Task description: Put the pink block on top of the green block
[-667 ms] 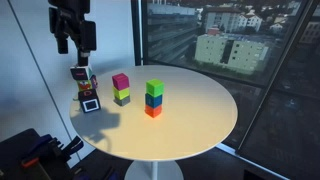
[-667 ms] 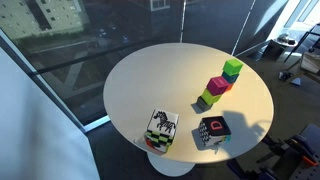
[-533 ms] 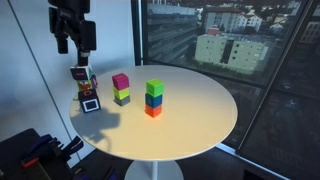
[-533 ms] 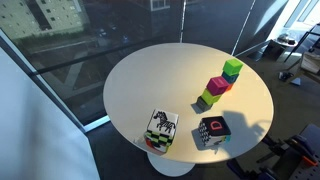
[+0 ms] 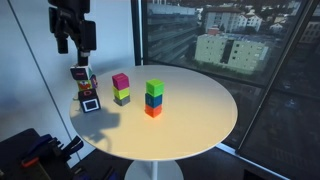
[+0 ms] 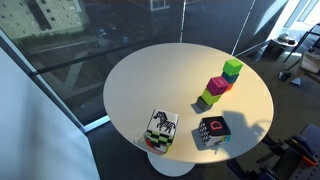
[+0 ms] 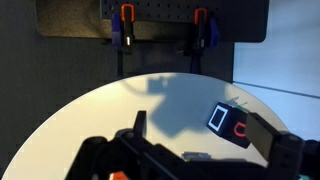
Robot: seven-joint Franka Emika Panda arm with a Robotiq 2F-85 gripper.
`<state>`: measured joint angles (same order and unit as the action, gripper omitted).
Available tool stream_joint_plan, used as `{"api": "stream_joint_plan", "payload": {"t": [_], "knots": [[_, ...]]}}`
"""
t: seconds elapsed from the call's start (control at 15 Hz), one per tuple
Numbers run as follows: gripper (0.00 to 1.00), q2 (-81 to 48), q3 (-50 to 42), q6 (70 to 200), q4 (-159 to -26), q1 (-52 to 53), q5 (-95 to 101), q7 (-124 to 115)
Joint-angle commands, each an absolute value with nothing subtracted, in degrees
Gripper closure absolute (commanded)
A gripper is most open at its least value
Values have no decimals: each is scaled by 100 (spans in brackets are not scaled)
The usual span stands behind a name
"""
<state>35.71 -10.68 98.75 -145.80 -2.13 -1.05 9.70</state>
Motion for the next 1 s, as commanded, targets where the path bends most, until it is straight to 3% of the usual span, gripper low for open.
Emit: {"api": "stream_joint_plan", "payload": {"t": [0.0,0.93], "knots": [[0,3545,-903,10023,-14549,-297,-167,902],[0,2820,-108,11448,-14285,-245,-108,-292]]}}
